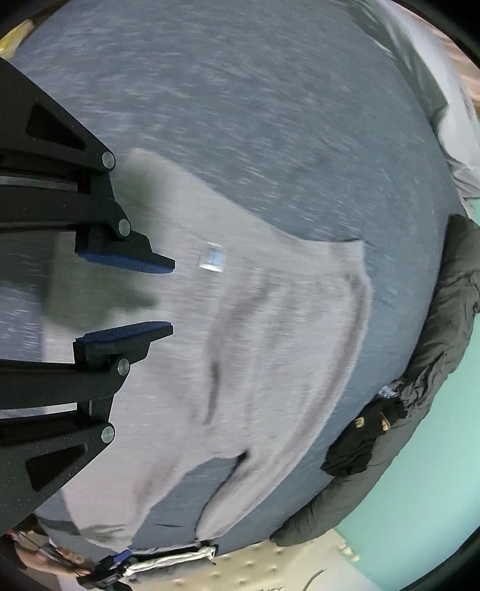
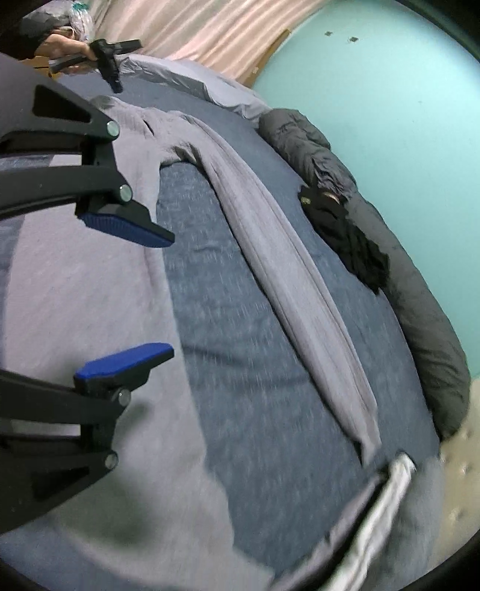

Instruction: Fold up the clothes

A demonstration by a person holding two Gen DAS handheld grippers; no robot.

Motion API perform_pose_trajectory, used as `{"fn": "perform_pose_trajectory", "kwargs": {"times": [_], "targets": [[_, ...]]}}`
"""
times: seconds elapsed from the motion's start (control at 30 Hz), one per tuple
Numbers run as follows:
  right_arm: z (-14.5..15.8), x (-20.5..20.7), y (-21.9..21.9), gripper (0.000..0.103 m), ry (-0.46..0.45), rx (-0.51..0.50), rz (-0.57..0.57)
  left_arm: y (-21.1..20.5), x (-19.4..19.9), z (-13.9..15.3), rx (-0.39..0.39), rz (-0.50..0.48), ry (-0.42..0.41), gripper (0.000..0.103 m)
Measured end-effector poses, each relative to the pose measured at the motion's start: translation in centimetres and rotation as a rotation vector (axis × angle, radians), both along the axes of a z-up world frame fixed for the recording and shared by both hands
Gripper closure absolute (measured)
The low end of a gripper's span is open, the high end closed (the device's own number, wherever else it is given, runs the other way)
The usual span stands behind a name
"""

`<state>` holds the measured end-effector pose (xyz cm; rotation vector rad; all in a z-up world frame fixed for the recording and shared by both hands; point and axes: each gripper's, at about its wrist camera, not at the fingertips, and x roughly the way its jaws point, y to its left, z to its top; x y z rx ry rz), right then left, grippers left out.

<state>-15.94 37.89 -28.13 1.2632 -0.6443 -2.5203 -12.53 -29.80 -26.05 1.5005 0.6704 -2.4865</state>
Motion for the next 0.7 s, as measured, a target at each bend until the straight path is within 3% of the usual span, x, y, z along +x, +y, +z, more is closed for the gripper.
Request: {"fn": "perform_pose_trajectory", "kwargs": {"times": [0.3,0.47,0.7], "targets": [[-0.7,5.3,9.8,0.044,-0.1,0.029,-0.18,1.2,4.9,-2.2,0.049,0.025,-0.028,0.073],[-2.8,7.0,12.0,0.043,-0.195,0.02,-0.21,1.4,6.3,-3.0,0.095,0.048,-0.043,0.073],[-5.2,7.8,13.3,0.043,-0.279,-0.091,-0.256,2.0,7.0,-3.6,0.118,0.037,-0.069,0.069]]}}
